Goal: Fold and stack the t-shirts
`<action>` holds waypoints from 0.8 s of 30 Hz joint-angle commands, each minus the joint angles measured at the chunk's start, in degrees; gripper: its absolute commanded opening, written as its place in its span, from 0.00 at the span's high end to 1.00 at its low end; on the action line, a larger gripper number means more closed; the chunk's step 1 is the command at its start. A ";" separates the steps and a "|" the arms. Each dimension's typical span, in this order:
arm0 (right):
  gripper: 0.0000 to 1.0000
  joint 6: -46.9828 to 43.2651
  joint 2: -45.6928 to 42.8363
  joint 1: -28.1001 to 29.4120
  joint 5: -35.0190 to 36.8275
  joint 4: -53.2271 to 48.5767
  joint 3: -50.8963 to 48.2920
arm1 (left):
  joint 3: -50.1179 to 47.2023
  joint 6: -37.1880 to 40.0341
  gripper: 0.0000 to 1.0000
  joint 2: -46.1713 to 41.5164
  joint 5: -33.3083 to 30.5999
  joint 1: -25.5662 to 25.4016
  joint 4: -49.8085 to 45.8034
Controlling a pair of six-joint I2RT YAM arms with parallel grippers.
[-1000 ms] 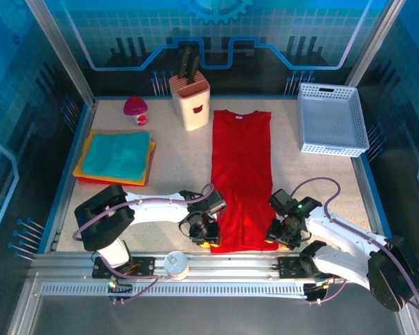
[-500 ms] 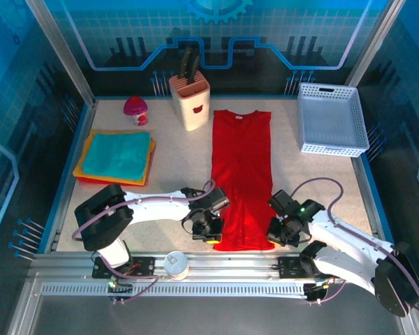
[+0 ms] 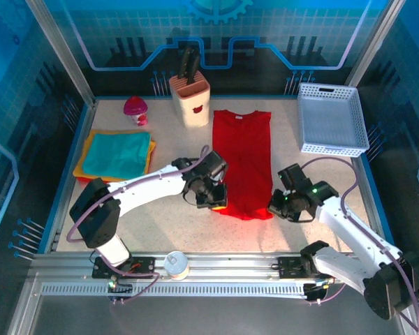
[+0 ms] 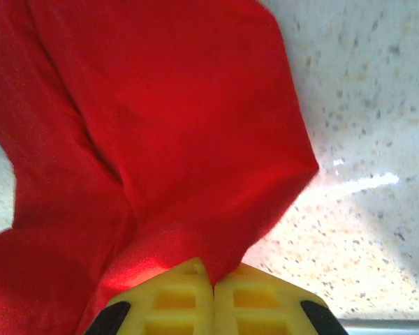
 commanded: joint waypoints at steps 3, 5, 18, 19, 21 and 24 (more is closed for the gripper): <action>1.00 -7.43 5.76 -5.79 -2.05 3.20 7.42 | 7.23 5.70 1.00 2.41 -3.09 4.45 -4.86; 1.00 -8.50 9.03 -7.62 -3.46 5.49 9.98 | 9.36 6.52 1.00 3.87 -2.37 6.48 -5.01; 1.00 -13.86 28.62 -11.77 -5.83 9.83 25.42 | 20.70 10.58 1.00 13.43 -2.56 13.88 -5.22; 1.00 -14.08 29.93 -12.08 -5.90 9.83 26.22 | 21.37 10.85 1.00 14.20 -2.27 14.23 -5.08; 1.00 -14.33 31.82 -12.64 -6.36 10.02 27.43 | 22.25 11.19 1.00 15.30 -1.65 14.98 -4.18; 1.00 -14.44 33.91 -13.44 -6.77 11.25 28.20 | 24.01 11.46 1.00 17.24 -0.93 15.98 -3.98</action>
